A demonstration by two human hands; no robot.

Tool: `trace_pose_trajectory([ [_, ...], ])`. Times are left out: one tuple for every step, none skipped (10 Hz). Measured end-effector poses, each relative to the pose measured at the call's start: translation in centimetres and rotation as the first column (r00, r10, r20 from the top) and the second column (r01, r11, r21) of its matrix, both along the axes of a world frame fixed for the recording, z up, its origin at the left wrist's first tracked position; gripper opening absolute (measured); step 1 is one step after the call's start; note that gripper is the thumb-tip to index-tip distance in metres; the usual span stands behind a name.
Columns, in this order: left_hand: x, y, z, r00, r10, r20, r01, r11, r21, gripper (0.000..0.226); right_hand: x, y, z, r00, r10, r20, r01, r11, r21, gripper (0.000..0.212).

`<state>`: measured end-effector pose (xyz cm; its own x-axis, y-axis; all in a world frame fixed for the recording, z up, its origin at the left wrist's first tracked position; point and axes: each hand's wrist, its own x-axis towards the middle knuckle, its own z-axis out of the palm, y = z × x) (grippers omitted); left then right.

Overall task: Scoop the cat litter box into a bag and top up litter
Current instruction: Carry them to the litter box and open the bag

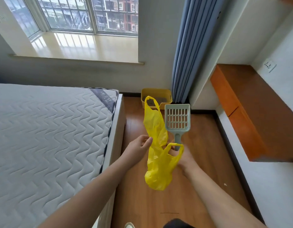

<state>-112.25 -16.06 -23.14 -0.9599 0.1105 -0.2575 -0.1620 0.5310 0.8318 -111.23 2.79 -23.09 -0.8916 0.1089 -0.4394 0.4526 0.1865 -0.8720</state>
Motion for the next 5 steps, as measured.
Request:
trace_pose_trajectory([
  [-4.0,2.2,-0.5,0.997,0.054,0.055,-0.053,0.998,-0.028,0.061,-3.4,1.4,-1.2,0.995,0.063,-0.079,-0.061,0.998,0.035,0.016],
  [-7.7,4.1,-1.4,0.997,0.065,0.044,-0.062,0.995,-0.074,0.062,-6.8,2.4,-1.2,0.976,0.146,-0.163,-0.139,0.989,0.058,0.037],
  [-12.0,5.8,-2.1,0.996,0.084,-0.005,-0.084,0.990,-0.115,0.061,-11.4,4.6,-2.4,0.979,0.097,-0.181,-0.091,0.995,0.038,0.038],
  [-15.9,6.7,-1.9,0.987,0.155,-0.044,-0.160,0.972,-0.170,0.064,-15.1,7.2,-3.0,0.978,0.010,-0.208,-0.007,1.000,0.017,0.037],
  [-19.1,6.7,-1.8,0.971,0.229,-0.065,-0.238,0.948,-0.214,0.055,-18.8,10.4,-3.7,0.977,-0.006,-0.213,0.019,0.998,0.058,0.023],
])
